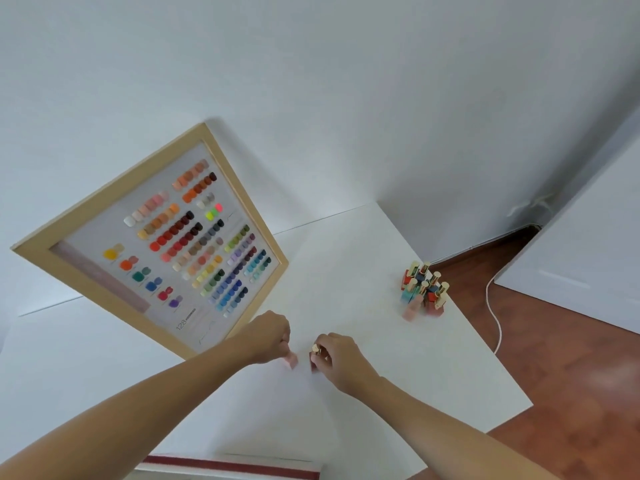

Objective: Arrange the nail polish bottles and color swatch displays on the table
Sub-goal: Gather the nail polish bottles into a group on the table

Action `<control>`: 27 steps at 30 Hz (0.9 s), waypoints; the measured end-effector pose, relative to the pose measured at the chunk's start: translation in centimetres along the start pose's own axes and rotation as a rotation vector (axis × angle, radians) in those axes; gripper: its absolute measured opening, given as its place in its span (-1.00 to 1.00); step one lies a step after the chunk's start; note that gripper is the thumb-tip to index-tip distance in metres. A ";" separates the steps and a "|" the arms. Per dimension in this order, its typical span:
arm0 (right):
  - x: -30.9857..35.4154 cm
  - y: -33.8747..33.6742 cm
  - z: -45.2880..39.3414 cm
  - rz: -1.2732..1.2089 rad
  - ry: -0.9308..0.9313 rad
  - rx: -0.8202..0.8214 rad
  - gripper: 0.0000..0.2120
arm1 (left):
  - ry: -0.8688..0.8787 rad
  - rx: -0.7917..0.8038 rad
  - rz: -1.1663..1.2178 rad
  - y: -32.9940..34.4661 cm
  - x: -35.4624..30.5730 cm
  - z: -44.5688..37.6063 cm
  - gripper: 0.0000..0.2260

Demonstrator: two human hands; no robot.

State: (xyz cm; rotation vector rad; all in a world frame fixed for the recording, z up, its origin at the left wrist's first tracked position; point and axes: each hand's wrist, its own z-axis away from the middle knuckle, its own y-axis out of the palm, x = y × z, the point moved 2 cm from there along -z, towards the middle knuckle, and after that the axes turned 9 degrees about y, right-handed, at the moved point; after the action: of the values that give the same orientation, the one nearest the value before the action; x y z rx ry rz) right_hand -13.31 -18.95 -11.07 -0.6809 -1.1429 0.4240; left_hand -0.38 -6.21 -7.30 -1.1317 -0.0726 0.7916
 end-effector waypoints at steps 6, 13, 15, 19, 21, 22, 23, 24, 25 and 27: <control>-4.3 -4.1 1.6 -0.030 0.076 -0.119 -0.90 | 0.036 -0.016 0.131 -1.0 -3.4 -2.5 -0.50; -9.9 -9.4 3.7 0.001 0.186 -0.241 -0.91 | 0.073 -0.025 0.171 -1.6 -10.3 -6.3 -0.68; -11.3 -10.8 4.1 0.016 0.221 -0.274 -0.89 | 0.059 -0.038 0.200 -1.8 -12.3 -7.4 -0.70; -13.5 -13.3 4.6 0.041 0.265 -0.336 -0.88 | 0.052 -0.059 0.229 -1.9 -15.9 -9.7 -0.80; -14.4 -14.3 4.6 0.048 0.273 -0.354 -0.89 | 0.040 -0.072 0.249 -1.8 -17.5 -10.6 -0.80; -14.8 -14.8 4.6 0.045 0.274 -0.363 -0.90 | 0.027 -0.078 0.261 -1.7 -18.3 -11.0 -0.80; -15.2 -15.2 4.6 0.041 0.274 -0.371 -0.90 | 0.012 -0.083 0.270 -1.6 -19.0 -11.4 -0.80; -15.5 -15.6 4.5 0.039 0.275 -0.373 -0.90 | -0.004 -0.087 0.275 -1.5 -19.6 -11.8 -0.81; -15.8 -16.0 4.4 0.039 0.277 -0.371 -0.90 | -0.018 -0.093 0.277 -1.4 -20.2 -12.2 -0.81; -16.4 -16.6 4.3 0.038 0.278 -0.364 -0.90 | -0.047 -0.108 0.285 -1.1 -21.2 -12.9 -0.81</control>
State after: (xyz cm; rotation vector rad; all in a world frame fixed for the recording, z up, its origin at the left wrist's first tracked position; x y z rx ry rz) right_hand -23.83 -40.13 -9.82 -1.0464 -0.9498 0.1444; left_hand -9.74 -29.12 -5.23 -1.2416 0.0083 1.0785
